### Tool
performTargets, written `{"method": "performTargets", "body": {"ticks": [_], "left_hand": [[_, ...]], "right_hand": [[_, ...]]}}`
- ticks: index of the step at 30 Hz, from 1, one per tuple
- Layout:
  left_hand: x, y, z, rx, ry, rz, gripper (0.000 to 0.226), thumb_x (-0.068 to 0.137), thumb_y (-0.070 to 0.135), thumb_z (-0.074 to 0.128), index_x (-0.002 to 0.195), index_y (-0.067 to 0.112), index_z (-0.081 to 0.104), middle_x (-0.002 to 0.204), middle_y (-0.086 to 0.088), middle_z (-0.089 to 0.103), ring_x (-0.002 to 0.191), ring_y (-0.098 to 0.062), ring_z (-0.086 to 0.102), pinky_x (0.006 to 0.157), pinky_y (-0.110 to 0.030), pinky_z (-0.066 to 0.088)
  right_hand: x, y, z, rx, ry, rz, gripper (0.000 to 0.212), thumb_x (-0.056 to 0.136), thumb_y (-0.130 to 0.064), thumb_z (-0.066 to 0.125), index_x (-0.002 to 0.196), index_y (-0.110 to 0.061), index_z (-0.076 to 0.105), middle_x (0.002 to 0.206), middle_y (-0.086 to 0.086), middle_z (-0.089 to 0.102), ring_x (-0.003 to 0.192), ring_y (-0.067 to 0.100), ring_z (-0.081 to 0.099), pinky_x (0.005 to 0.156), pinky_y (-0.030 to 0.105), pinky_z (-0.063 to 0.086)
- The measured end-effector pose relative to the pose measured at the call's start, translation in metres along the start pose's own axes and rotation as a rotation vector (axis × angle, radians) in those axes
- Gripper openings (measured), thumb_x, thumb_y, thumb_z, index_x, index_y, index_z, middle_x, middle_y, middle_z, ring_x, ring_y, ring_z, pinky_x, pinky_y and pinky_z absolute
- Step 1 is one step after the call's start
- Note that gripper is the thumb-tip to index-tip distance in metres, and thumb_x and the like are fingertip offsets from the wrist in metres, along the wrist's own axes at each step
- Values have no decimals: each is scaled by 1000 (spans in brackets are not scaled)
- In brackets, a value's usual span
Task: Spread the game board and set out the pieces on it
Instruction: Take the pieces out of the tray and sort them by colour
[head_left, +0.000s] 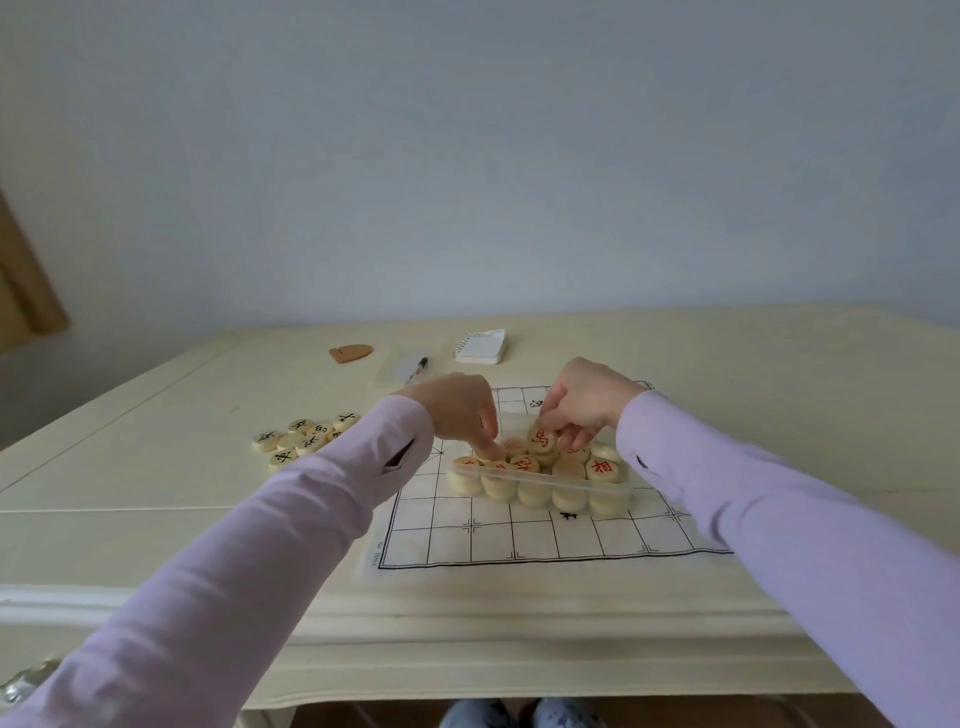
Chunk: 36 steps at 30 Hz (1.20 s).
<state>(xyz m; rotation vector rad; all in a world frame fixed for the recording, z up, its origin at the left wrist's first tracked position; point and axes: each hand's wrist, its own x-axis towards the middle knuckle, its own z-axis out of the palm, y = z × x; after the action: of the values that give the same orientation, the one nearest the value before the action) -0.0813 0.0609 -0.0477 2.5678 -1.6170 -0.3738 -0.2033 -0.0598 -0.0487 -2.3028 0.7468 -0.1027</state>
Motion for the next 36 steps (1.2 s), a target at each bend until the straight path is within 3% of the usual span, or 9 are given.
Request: {"method": "performTargets", "body": {"ticks": [2, 5, 8, 13, 17, 21, 26, 31, 36], "left_hand": [[-2, 4, -2, 4, -9, 20, 27, 76, 35, 75, 97, 18, 75, 93, 7, 71, 90, -13, 62, 86, -30, 49], [-2, 9, -1, -19, 41, 58, 26, 74, 30, 77, 96, 17, 74, 89, 5, 70, 85, -12, 61, 75, -22, 46], [-1, 13, 4, -144, 191, 118, 18, 73, 20, 79, 89, 18, 71, 78, 10, 64, 79, -11, 61, 67, -16, 45], [-6, 8, 3, -194, 76, 174, 18, 78, 2, 69, 86, 19, 73, 91, -1, 73, 83, -13, 66, 82, -27, 52], [-6, -1, 0, -121, 167, 134, 24, 84, 0, 61, 94, 16, 75, 97, -2, 73, 85, -9, 64, 76, -11, 49], [-4, 0, 4, -6, 142, 93, 22, 85, 8, 64, 101, 19, 74, 98, 2, 72, 87, -7, 60, 77, -17, 42], [-6, 4, 1, 20, 84, 69, 15, 82, 16, 66, 94, 20, 75, 95, 4, 73, 87, -10, 62, 78, -24, 48], [-12, 7, 1, -72, -16, 80, 11, 79, 33, 70, 88, 29, 74, 84, 9, 73, 85, -9, 65, 83, -29, 50], [0, 22, 9, 25, -33, 47, 34, 72, 53, 72, 93, 27, 70, 89, 4, 73, 84, -13, 66, 78, -29, 51]], "right_hand": [[-1, -2, 1, -4, 11, -30, 20, 86, -7, 64, 104, 0, 69, 90, 17, 71, 77, 26, 70, 73, 31, 59], [-1, -3, 1, 79, -30, -42, 21, 90, -6, 58, 110, 0, 65, 89, 13, 67, 64, 16, 66, 59, 22, 56], [0, 0, 2, 224, -63, 13, 24, 94, -5, 54, 116, 2, 60, 78, 13, 64, 53, 14, 65, 51, 22, 55], [1, 8, 2, 256, -64, 51, 27, 93, -4, 56, 119, 1, 58, 87, 15, 62, 64, 21, 65, 58, 25, 57], [-2, 8, -1, 109, -34, 20, 23, 85, -3, 66, 108, 1, 63, 76, 11, 63, 61, 18, 63, 56, 23, 58], [-8, 2, -3, -15, -112, -14, 22, 80, -3, 71, 101, -6, 67, 69, 5, 65, 60, 15, 61, 61, 23, 54], [-12, -1, 3, -197, -179, -51, 15, 77, -8, 75, 86, -18, 67, 76, 2, 67, 74, 19, 68, 78, 33, 56], [-18, -9, -8, -278, -189, -3, 16, 71, -9, 79, 84, -14, 71, 64, 0, 64, 57, 14, 60, 80, 33, 57], [-30, -8, -11, -443, -266, 50, 30, 58, -22, 88, 82, -12, 74, 64, -3, 65, 61, 16, 60, 71, 27, 50]]}}
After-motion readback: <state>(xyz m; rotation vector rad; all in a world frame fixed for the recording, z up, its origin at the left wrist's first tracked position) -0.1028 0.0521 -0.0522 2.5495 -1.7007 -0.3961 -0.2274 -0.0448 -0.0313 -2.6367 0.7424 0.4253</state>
